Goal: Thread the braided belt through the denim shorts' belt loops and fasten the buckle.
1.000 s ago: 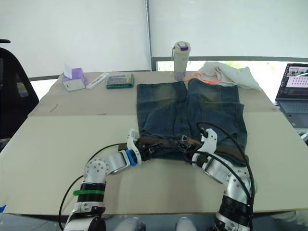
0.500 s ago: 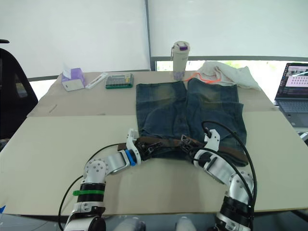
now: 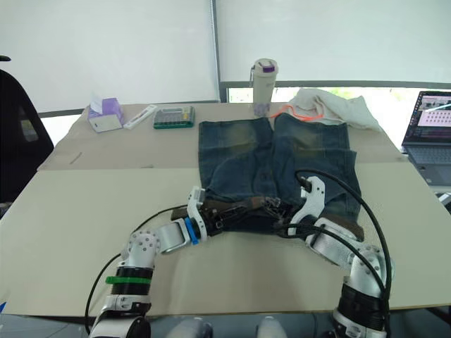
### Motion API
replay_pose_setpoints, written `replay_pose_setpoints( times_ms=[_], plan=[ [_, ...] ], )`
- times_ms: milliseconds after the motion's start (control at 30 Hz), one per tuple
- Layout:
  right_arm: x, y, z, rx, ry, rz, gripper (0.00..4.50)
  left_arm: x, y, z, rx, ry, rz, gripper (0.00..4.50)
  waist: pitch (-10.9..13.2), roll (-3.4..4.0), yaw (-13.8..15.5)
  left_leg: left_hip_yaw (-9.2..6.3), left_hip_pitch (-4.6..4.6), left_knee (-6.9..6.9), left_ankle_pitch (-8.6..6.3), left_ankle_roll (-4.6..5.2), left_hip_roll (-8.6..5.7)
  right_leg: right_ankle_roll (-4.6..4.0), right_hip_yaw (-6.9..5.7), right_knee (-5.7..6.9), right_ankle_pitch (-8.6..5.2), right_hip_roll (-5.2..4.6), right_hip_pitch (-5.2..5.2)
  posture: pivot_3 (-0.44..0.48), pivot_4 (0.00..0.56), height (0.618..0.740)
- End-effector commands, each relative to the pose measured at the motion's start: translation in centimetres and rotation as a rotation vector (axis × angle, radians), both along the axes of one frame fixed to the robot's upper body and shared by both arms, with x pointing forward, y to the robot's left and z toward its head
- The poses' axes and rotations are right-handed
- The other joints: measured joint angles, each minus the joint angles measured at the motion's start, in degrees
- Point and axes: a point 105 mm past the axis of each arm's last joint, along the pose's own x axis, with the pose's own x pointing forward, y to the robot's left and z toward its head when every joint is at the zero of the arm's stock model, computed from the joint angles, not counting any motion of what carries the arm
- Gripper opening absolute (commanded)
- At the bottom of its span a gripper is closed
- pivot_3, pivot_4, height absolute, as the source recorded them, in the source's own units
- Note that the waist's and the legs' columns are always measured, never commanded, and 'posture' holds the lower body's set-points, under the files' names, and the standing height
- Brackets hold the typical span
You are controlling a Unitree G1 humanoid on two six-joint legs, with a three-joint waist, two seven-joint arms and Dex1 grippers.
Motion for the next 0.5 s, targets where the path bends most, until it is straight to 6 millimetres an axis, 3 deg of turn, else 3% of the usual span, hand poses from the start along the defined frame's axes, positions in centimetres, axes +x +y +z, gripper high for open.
replay_pose_setpoints(
  times_ms=[33,267,500],
  plan=[
    [-0.6,-0.2,3.5,0.021,-0.153,0.038,0.0,-0.6,1.3,-3.5,0.131,0.084,0.03,4.46,0.1,-0.11,-0.1,0.0,0.0,0.0,0.0,0.0,0.0,0.0,0.01,-0.01,0.0,0.0,0.0,0.0,0.15,0.74],
    [-0.8,-4.2,6.5,0.052,-0.242,-0.029,0.0,-0.8,1.8,-3.8,0.146,0.074,0.032,4.46,0.2,-0.37,-0.2,0.02,0.0,-0.06,0.0,0.0,0.05,0.0,0.01,-0.05,-0.01,0.01,0.01,0.0,0.15,0.74],
    [-1.4,-8.4,12.4,0.266,-0.39,-0.116,0.0,-1.3,2.1,-3.5,0.164,0.022,-0.01,4.46,0.2,-0.4,-0.6,0.07,-0.03,-0.08,0.0,0.01,0.06,0.0,0.05,-0.07,-0.01,0.02,0.03,0.0,0.15,0.74]
  ],
)
